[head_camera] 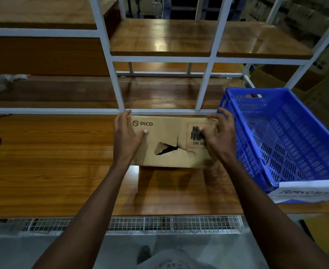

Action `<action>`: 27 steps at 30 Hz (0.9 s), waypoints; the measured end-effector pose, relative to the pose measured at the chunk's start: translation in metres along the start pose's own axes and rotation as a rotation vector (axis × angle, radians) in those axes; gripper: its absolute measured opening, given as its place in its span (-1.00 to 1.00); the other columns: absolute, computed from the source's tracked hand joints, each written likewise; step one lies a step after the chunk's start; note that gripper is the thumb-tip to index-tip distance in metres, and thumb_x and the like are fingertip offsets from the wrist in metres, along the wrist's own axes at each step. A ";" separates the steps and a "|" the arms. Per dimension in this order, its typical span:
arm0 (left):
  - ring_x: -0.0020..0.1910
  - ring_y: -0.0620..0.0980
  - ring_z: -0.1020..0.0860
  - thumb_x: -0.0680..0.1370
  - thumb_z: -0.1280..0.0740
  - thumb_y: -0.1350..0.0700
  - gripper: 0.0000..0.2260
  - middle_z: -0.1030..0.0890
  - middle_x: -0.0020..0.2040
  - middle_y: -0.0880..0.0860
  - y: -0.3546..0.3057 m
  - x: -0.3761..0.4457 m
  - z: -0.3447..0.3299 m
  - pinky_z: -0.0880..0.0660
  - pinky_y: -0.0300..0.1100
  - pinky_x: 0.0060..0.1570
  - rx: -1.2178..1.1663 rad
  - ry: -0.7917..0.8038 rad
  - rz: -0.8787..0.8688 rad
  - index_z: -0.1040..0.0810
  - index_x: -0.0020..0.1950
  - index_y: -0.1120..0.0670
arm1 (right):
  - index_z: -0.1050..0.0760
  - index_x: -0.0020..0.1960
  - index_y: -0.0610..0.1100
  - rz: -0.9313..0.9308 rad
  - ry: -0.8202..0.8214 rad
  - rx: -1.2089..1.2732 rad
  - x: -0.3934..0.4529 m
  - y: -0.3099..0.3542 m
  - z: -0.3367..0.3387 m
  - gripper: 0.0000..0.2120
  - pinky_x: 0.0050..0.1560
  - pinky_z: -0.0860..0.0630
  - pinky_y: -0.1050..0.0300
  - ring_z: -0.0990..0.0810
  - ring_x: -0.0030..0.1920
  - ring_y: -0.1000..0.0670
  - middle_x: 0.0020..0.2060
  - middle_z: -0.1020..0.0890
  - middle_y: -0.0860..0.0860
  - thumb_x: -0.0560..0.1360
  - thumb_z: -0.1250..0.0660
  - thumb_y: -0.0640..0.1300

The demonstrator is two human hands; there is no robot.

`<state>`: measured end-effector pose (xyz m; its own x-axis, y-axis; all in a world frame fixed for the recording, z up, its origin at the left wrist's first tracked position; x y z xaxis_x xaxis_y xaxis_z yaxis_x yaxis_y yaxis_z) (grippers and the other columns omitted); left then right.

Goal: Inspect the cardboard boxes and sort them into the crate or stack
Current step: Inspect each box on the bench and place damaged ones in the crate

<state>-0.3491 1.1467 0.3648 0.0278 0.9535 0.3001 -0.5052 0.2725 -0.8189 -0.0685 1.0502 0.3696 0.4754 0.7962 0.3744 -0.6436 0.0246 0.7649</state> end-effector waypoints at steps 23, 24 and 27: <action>0.54 0.28 -0.20 0.62 -0.37 0.06 -0.44 -0.22 0.62 0.04 -0.034 0.069 -0.053 -0.16 0.28 0.41 0.572 0.330 -0.125 -0.28 0.57 -0.25 | -0.13 0.68 0.10 -0.063 0.499 -0.670 0.071 0.018 -0.054 -0.27 0.59 -0.03 -0.28 0.00 0.67 -0.21 0.69 -0.07 -0.07 0.61 -0.22 0.33; 0.55 0.28 -0.17 0.63 -0.35 0.12 -0.43 -0.24 0.61 0.03 -0.035 0.066 -0.059 -0.14 0.31 0.43 0.583 0.373 -0.129 -0.28 0.57 -0.26 | -0.15 0.68 0.10 -0.062 0.496 -0.684 0.071 0.018 -0.055 -0.27 0.58 -0.05 -0.27 -0.03 0.67 -0.21 0.69 -0.10 -0.07 0.60 -0.21 0.35; 0.59 0.31 -0.07 0.66 -0.21 0.16 -0.52 -0.25 0.60 -0.01 -0.032 0.058 -0.069 -0.02 0.39 0.47 0.647 0.470 -0.150 -0.37 0.52 -0.27 | -0.20 0.66 0.10 -0.061 0.485 -0.701 0.068 0.018 -0.056 -0.28 0.56 -0.10 -0.27 -0.12 0.64 -0.21 0.66 -0.18 -0.06 0.59 -0.21 0.37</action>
<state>-0.2716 1.2020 0.3746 0.4213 0.9065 0.0292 -0.8620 0.4102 -0.2978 -0.0812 1.1382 0.3795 0.3148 0.9481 -0.0455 -0.9235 0.3170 0.2158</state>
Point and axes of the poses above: each hand's wrist, its own x-axis towards the middle knuckle, its own z-axis out of the back of the hand, y = z × x, the point moved 1 cm from there along x, towards the middle knuckle
